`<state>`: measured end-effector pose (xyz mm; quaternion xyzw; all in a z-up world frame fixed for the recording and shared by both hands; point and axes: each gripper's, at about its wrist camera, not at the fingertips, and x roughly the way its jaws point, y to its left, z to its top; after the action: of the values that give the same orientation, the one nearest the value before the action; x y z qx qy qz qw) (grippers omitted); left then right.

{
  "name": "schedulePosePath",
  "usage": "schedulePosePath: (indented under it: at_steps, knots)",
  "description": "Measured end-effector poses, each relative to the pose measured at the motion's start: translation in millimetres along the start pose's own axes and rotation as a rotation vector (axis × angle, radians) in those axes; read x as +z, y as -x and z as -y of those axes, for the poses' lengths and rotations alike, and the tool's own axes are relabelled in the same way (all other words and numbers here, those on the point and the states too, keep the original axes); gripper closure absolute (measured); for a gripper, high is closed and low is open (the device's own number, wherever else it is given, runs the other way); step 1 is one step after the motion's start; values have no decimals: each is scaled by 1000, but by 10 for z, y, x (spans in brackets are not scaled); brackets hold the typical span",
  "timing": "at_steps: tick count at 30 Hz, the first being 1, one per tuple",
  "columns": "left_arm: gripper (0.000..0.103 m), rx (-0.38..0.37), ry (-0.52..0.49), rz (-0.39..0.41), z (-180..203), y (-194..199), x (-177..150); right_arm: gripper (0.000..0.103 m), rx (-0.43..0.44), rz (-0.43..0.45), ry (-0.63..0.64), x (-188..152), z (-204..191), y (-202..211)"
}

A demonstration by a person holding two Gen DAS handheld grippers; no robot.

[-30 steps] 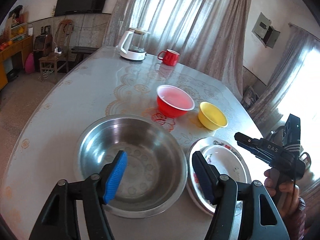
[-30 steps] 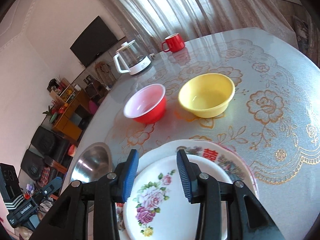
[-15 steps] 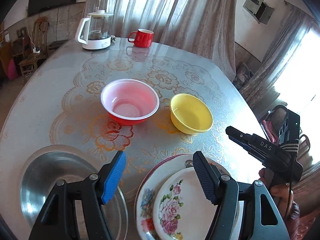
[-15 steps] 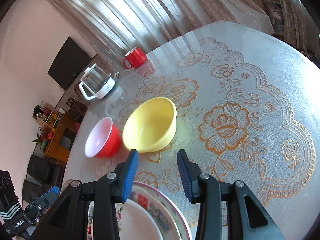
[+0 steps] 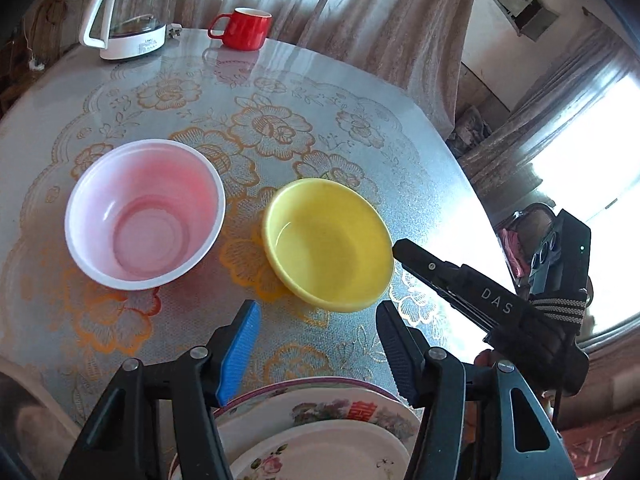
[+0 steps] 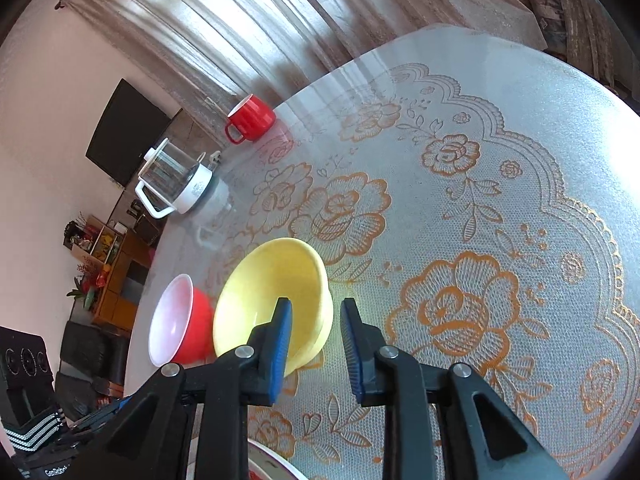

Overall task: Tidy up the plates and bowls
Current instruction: 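Grip the yellow bowl rim with both tools and lift it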

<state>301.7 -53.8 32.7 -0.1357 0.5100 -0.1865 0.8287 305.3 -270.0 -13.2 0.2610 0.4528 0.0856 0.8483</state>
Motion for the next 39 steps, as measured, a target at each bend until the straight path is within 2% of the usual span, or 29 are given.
schedulePosePath:
  at_steps: [2,4,6,8,11,15,18,21,29,32,35,36,38,39]
  knots:
    - [44,21,-17,-4,43,-81,51,78,2,-5,0,23,8,-67]
    - [62,21,-42,-20,95,-182,80,82,3,-11,-4,28,31,-111]
    - [63,14,-43,-34,101,-270,94,94,2,-18,-6,27,46,-144]
    - [66,19,-64,-18,120,-276,96,97,0,-11,5,7,45,-119]
    - [81,8,-43,-25,90,-285,116,97,2,0,5,-11,87,-41]
    - [81,-1,-25,-22,85,-275,146,97,6,-2,3,-26,130,52]
    - [81,19,-7,-25,54,-312,169,97,-3,-6,9,-64,149,119]
    - [80,43,-36,-29,114,-377,192,97,-4,-8,-4,-90,211,180]
    - [78,38,-37,-58,163,-526,226,95,-23,3,-51,-47,348,178]
    - [67,6,20,-67,65,-530,209,95,-32,9,-45,-44,345,174]
    - [74,19,-2,-46,77,-476,200,95,-39,14,-49,-57,350,180]
    - [84,18,-16,-34,103,-442,178,95,-42,15,-49,-66,345,186]
    - [85,37,-42,-17,145,-397,133,95,-38,10,-48,-93,321,198]
    - [89,41,-43,-12,139,-388,120,95,-48,9,-41,-110,305,203]
